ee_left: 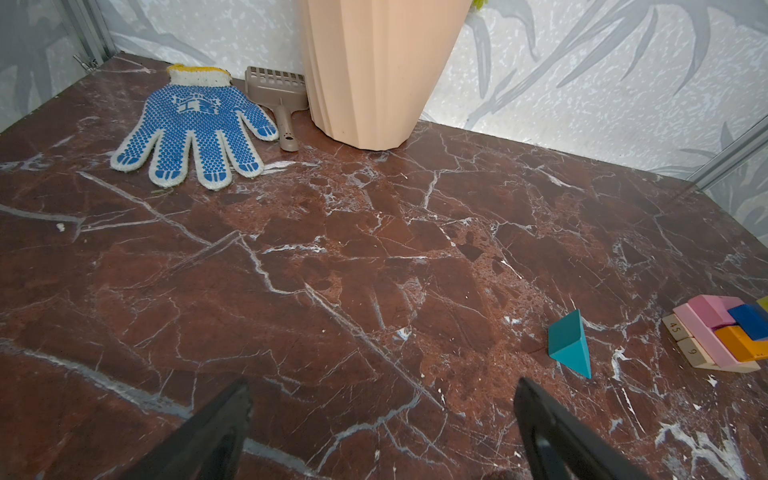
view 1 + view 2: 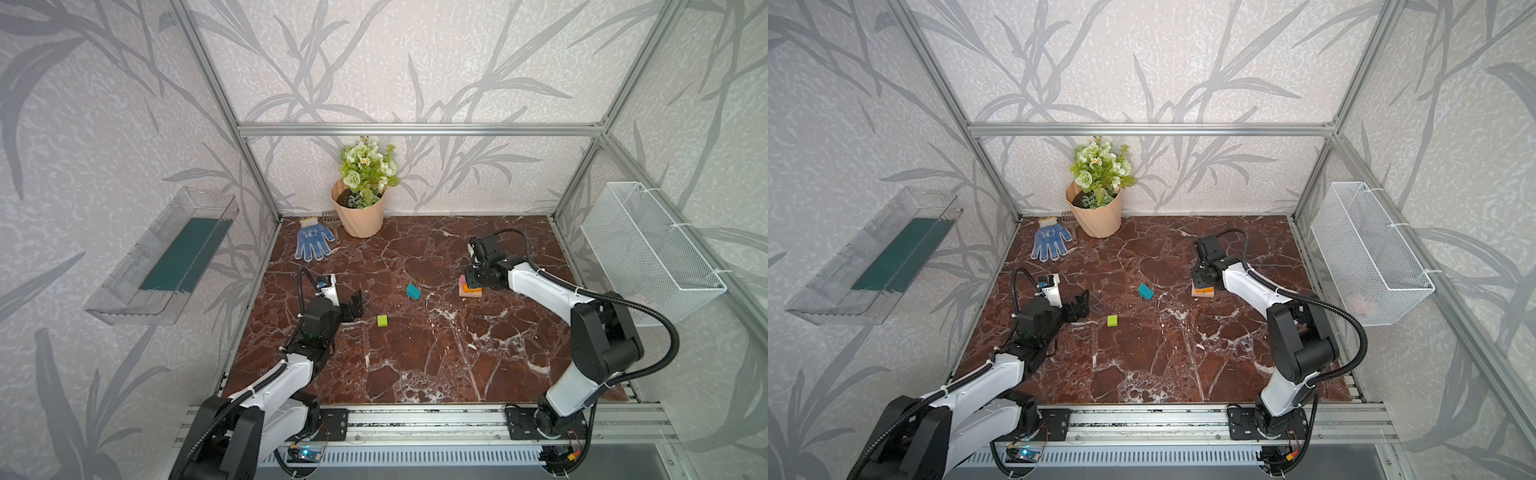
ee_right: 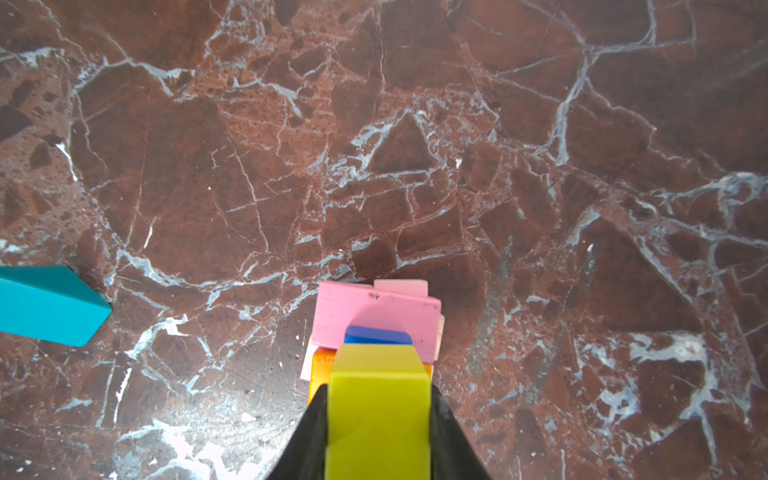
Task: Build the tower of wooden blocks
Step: 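Lower the yellow cube with the right gripper onto the blue cube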
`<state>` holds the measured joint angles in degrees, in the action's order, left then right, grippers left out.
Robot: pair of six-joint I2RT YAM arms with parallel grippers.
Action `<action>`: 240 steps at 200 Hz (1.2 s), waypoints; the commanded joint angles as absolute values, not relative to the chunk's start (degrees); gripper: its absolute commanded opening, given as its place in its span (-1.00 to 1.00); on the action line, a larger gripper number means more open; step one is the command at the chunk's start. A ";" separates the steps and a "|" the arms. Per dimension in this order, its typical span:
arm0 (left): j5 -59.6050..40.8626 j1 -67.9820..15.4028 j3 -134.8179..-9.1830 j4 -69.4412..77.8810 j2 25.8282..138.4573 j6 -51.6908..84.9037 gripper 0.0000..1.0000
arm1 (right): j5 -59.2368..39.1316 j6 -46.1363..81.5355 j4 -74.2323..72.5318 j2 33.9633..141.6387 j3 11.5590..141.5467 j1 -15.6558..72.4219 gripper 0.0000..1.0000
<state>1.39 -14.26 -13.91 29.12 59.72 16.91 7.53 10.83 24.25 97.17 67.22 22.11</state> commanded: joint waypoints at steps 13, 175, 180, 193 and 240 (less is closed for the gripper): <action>1.85 -14.59 -15.64 29.36 60.07 16.52 0.99 | 8.95 12.02 26.88 97.47 69.72 21.88 -0.64; 1.77 -14.72 -15.55 29.44 59.99 16.44 0.99 | 6.59 15.12 29.09 100.15 71.25 21.87 -0.64; 1.74 -14.69 -15.56 29.44 60.02 16.44 0.99 | 6.57 15.16 29.17 100.17 71.28 21.88 -0.64; 1.63 -14.71 -15.55 29.44 59.99 16.44 0.99 | 6.59 15.37 29.27 100.11 71.33 21.88 -0.64; 1.68 -14.71 -15.55 29.53 59.94 16.44 0.99 | 8.21 16.39 29.64 100.13 71.36 21.83 -0.62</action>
<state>1.41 -14.55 -13.91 29.10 59.90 16.91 7.03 15.22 27.88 99.37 69.65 22.06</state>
